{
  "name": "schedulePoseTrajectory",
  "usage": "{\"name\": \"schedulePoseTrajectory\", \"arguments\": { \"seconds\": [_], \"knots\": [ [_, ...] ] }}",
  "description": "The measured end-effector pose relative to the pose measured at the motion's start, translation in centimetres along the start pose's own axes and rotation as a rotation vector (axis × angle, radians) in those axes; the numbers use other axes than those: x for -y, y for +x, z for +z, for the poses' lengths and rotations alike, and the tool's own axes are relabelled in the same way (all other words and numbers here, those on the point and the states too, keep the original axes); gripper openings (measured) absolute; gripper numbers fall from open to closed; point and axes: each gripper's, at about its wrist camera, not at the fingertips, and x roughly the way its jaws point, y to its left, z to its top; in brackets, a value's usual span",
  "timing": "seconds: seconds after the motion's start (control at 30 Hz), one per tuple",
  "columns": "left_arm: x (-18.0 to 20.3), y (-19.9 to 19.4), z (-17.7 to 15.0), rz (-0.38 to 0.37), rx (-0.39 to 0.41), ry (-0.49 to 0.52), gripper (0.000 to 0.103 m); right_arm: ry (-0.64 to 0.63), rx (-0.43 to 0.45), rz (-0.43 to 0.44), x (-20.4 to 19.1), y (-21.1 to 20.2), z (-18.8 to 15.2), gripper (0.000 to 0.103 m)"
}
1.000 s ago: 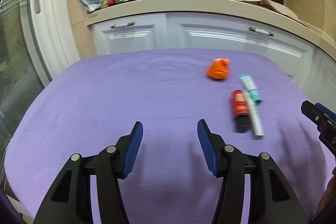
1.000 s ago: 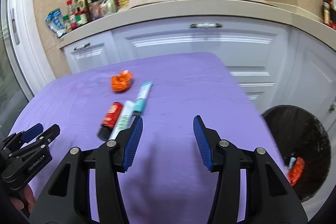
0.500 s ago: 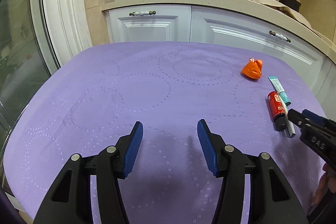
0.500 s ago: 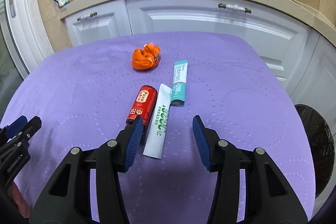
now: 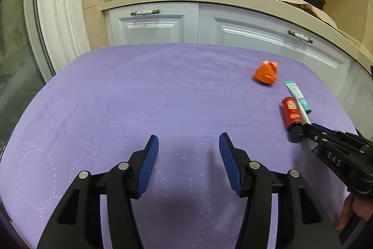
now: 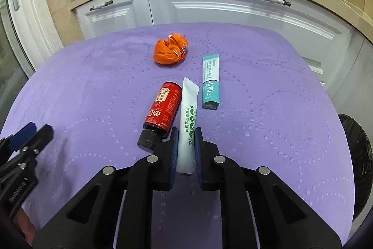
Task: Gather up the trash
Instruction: 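Grasp the white tube with the right tool while the left tool grasps the red bottle, then carry red bottle and white tube over the black bin and open both tools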
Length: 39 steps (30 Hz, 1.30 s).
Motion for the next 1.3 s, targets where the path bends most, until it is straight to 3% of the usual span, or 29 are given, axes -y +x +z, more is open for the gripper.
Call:
{"name": "schedulePoseTrajectory", "arguments": {
  "seconds": [0.3, 0.8, 1.03, 1.3],
  "knots": [
    [4.6, -0.2, 0.2, -0.054, 0.004, 0.061, 0.054, 0.02, 0.051, -0.001, 2.3, -2.9, -1.3, 0.013],
    [13.1, 2.1, 1.2, -0.077, -0.016, 0.168, 0.053, 0.135, 0.111, -0.048, 11.5, -6.2, -3.1, 0.013],
    [13.6, 4.4, 1.5, -0.081, -0.082, 0.151, 0.025, 0.163, 0.117, -0.049, 13.8, -6.6, -3.4, 0.013],
    [13.7, 3.7, 1.3, -0.083, -0.055, 0.159, 0.025, 0.177, 0.119, -0.043, 14.5, -6.5, -3.9, 0.013]
  ]
}}
